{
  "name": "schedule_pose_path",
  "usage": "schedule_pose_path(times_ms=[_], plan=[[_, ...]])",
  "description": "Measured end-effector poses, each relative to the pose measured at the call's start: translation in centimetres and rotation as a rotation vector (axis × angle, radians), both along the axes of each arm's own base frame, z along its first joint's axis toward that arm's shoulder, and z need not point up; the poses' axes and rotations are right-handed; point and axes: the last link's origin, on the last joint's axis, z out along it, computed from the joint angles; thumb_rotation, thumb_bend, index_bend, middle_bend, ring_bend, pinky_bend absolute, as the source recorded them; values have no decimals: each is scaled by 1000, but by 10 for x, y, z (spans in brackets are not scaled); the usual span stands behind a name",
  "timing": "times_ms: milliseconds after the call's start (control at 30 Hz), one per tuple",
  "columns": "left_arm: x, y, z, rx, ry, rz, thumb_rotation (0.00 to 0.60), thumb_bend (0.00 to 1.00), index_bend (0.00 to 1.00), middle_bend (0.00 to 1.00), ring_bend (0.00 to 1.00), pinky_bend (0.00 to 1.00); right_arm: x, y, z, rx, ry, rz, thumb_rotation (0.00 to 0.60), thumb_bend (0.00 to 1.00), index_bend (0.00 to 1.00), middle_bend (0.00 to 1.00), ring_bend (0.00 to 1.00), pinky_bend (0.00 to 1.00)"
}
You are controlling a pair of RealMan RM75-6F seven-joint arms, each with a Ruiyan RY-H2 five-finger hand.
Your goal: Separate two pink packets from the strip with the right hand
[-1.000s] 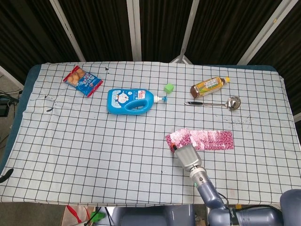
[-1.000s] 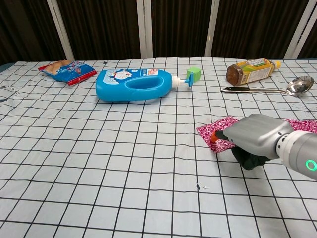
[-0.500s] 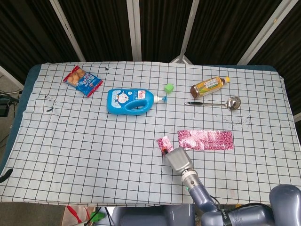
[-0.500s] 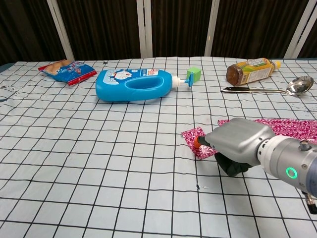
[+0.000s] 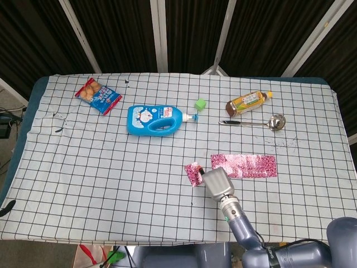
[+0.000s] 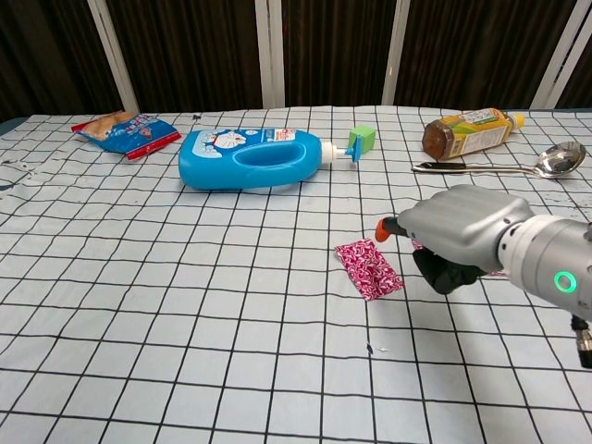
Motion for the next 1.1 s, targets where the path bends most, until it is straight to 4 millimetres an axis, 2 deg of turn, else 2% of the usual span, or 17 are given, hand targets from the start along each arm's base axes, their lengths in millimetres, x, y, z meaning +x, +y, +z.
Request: schedule_pose_path(times_ms=[367,867,1100], plan=[[1,0,-1,2,6,3,600,275,136,0,0,84,-33,-3,16,-4,69,-54,600,819,188,852,884,711],[1,0,-2,5,9,8,600,275,136,0,0,84,-50,-5,12,16,86,-92,600,819,189,852,884,711],[1,0,-2,4,10,7,600,275,136,0,0,84,-50,-3,11,23,84,-90,600,820,188,852,885,711]])
